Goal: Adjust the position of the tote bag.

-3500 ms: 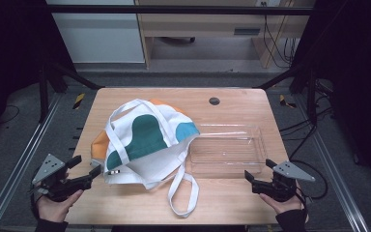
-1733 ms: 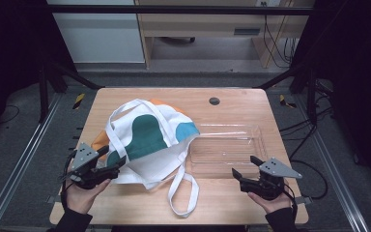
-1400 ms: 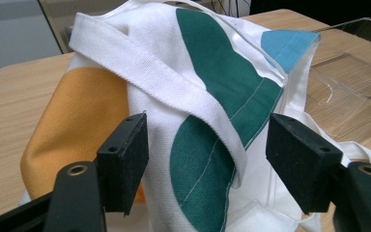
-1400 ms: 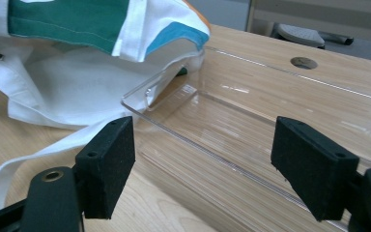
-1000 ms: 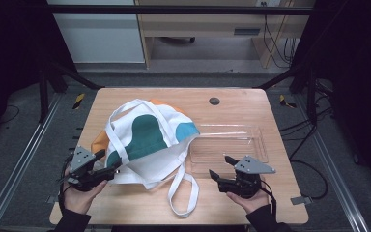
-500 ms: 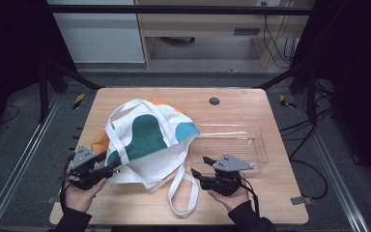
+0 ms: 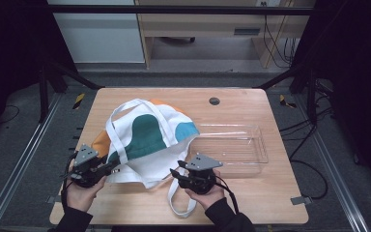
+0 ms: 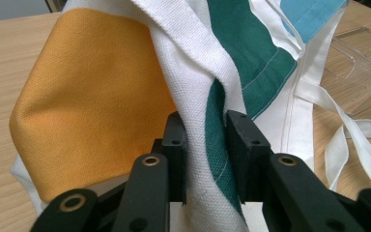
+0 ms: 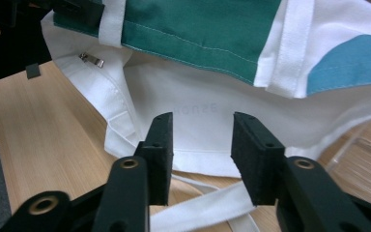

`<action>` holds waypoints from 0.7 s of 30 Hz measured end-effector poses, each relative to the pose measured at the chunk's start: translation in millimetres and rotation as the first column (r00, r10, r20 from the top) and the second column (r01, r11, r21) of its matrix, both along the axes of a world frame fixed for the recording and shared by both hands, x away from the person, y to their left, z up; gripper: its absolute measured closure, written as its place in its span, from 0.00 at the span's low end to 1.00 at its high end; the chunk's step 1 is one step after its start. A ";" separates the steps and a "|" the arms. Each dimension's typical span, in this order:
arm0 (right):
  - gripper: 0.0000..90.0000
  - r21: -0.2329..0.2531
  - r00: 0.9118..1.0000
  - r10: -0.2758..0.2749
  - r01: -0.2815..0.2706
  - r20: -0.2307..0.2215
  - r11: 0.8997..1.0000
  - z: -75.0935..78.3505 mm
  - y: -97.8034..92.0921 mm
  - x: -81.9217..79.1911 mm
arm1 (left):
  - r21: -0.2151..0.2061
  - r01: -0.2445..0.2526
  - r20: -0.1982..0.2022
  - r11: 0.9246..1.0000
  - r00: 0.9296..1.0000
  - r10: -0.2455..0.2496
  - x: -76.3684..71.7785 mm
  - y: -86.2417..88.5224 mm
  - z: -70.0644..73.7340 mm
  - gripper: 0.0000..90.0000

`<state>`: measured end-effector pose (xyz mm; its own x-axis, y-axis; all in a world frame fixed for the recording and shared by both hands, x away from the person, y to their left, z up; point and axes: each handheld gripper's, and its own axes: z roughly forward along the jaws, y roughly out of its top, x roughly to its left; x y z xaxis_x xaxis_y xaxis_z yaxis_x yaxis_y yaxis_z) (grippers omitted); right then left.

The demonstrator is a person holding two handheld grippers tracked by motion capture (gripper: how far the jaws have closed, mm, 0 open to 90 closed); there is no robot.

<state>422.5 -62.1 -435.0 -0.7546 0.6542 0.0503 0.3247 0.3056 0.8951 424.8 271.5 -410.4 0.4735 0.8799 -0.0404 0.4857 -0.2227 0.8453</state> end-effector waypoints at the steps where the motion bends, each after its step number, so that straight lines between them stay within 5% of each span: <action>1: 0.70 0.000 1.000 -0.001 0.001 -0.005 1.000 -0.4 3.2 1.4 | -0.002 0.001 0.000 1.000 1.000 -0.001 0.3 0.2 0.0 0.79; 11: 0.89 0.004 1.000 -0.007 0.007 -0.025 1.000 -9.9 34.8 11.7 | -0.001 0.005 0.001 1.000 1.000 -0.005 0.8 0.9 0.4 0.85; 16: 0.99 -0.017 0.999 -0.021 0.020 -0.043 1.000 -28.9 57.7 19.9 | -0.001 0.008 0.001 1.000 1.000 -0.008 1.4 1.5 0.4 0.86; 21: 1.00 -0.051 0.997 -0.044 0.041 -0.057 0.998 -43.0 69.6 24.5 | -0.002 0.008 0.005 1.000 1.000 -0.008 1.1 1.6 0.2 0.86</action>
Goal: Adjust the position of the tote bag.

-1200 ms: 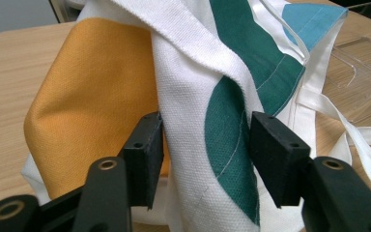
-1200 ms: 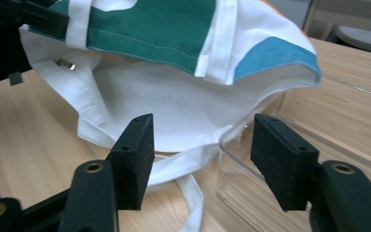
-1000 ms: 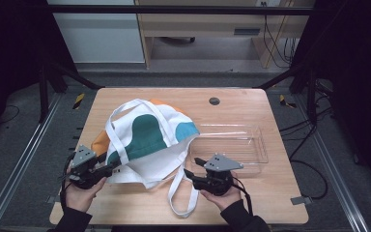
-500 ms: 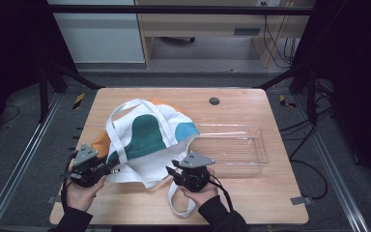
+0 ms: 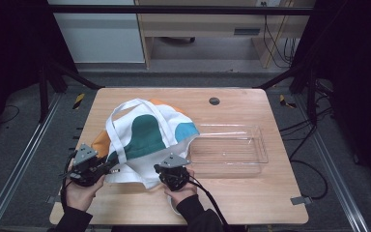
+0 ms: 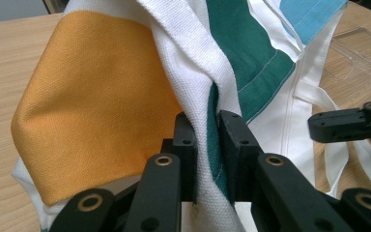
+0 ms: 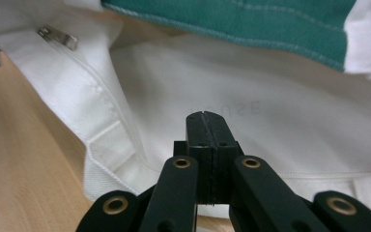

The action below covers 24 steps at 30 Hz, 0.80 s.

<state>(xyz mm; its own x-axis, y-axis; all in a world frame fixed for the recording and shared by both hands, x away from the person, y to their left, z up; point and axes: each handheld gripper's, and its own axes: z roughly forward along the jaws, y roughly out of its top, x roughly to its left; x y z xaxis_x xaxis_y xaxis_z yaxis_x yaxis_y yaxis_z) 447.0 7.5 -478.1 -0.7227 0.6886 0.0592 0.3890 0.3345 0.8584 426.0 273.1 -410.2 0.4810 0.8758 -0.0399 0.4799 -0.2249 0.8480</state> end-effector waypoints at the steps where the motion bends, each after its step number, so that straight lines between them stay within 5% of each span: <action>1: 1.00 -0.009 1.000 -0.004 0.004 -0.003 1.000 -2.3 1.3 1.0 | -0.002 0.000 0.001 1.000 1.000 0.000 0.1 0.0 -0.3 0.86; 12: 1.00 -0.112 0.996 -0.053 0.046 -0.068 0.993 -24.1 10.6 15.5 | -0.006 -0.001 0.005 1.000 1.000 0.001 -0.4 0.3 -0.7 0.87; 24: 1.00 -0.131 0.995 -0.034 0.022 -0.092 0.991 -28.4 17.0 9.7 | -0.033 -0.016 0.028 0.999 0.999 0.017 -2.6 7.9 3.7 0.87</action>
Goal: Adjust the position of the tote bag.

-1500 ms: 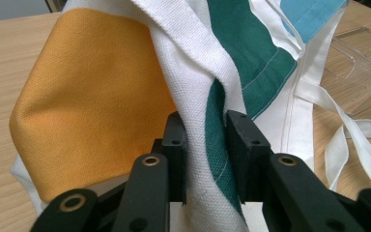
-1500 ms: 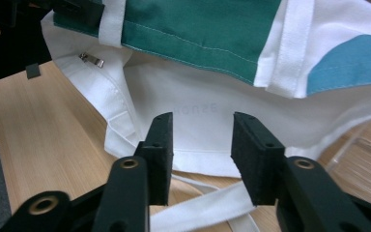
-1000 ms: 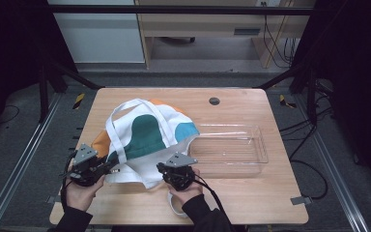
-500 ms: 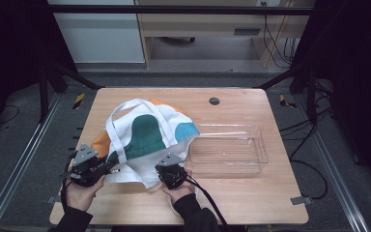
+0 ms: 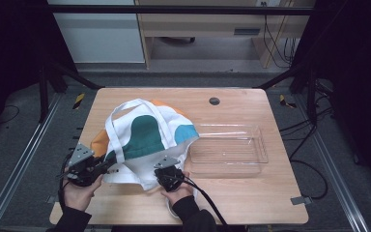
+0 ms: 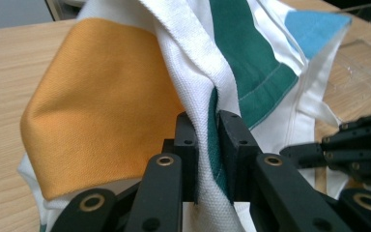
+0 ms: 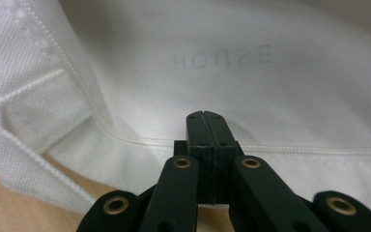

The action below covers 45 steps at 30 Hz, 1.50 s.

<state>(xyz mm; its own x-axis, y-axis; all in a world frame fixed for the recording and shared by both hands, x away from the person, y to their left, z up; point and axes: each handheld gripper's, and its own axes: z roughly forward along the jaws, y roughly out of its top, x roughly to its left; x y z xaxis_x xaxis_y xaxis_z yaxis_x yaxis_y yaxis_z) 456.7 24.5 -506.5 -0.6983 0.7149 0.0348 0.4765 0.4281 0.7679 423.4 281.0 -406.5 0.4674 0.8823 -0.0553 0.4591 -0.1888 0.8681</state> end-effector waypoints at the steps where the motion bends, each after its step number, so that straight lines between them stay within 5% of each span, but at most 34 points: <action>1: 1.00 0.005 1.000 0.008 -0.008 -0.002 1.000 -0.2 1.5 -1.7 | -0.006 -0.005 0.004 1.000 1.000 0.005 -0.5 1.8 0.9 0.87; 7: 1.00 0.002 1.000 0.026 -0.026 -0.003 1.000 0.1 9.3 -7.3 | -0.011 -0.015 0.009 1.000 1.000 0.016 -0.5 5.7 0.6 0.87; 12: 1.00 0.020 1.000 0.023 -0.023 -0.010 1.000 1.7 6.4 -6.3 | -0.007 -0.030 0.030 1.000 0.999 0.030 -3.1 5.7 0.7 0.75; 14: 1.00 0.047 1.000 0.020 -0.020 0.012 0.999 5.8 3.0 -7.6 | -0.004 -0.032 0.045 0.999 0.998 0.032 -5.2 6.1 2.2 0.59; 21: 1.00 0.181 0.994 -0.024 0.005 0.105 0.983 26.3 -11.3 -6.0 | -0.024 -0.031 0.093 0.999 0.995 0.033 -16.3 11.5 10.9 0.46; 24: 1.00 0.215 0.992 -0.049 0.023 0.113 0.976 28.5 -11.3 -1.6 | -0.009 -0.038 0.115 0.999 0.993 0.038 -18.9 14.5 11.5 0.47; 28: 1.00 0.201 0.992 -0.063 0.039 0.113 0.979 30.0 -8.0 4.6 | -0.012 -0.023 0.148 1.000 0.989 0.025 -20.6 17.4 8.7 0.48; 34: 1.00 0.213 0.990 -0.073 0.046 0.123 0.976 34.1 -6.8 9.1 | -0.024 -0.040 0.141 0.999 0.989 0.043 -22.5 20.3 10.5 0.46; 45: 1.00 0.250 0.974 -0.079 0.024 0.212 0.968 59.7 -9.7 7.3 | -0.026 -0.032 0.145 0.999 0.989 0.035 -25.1 18.1 17.0 0.40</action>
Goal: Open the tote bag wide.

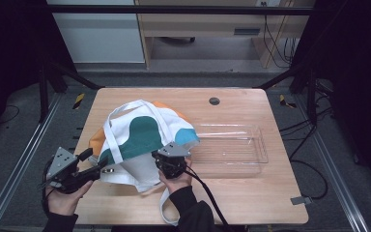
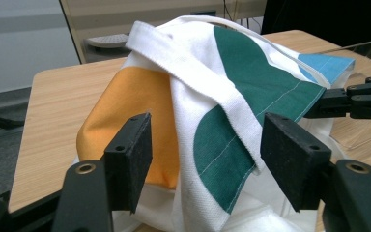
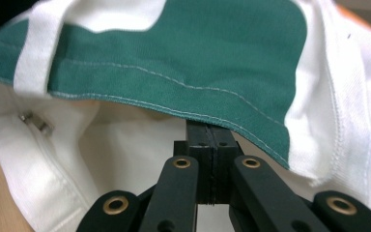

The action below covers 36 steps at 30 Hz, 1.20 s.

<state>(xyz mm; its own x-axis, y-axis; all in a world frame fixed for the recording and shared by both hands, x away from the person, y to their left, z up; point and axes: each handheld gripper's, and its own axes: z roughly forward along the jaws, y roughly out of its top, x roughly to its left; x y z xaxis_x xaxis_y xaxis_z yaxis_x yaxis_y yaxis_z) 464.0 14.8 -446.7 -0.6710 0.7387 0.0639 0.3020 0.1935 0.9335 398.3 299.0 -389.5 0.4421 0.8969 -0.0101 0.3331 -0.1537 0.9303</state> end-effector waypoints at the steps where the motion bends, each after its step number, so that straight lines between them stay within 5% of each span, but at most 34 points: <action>1: 1.00 0.006 1.000 -0.002 0.002 0.007 1.000 2.4 -0.2 -0.1 | -0.001 -0.002 0.005 1.000 1.000 0.002 -0.3 -0.2 1.0 0.39; 23: 1.00 0.055 0.997 -0.007 0.003 0.083 0.999 35.9 -8.3 -0.9 | 0.012 0.069 0.015 0.998 0.997 -0.070 1.1 -32.5 18.4 0.36; 36: 1.00 0.043 0.995 0.005 -0.010 0.099 0.999 49.2 -8.6 3.2 | 0.066 0.092 0.020 0.994 0.995 -0.094 13.2 -45.9 25.1 0.36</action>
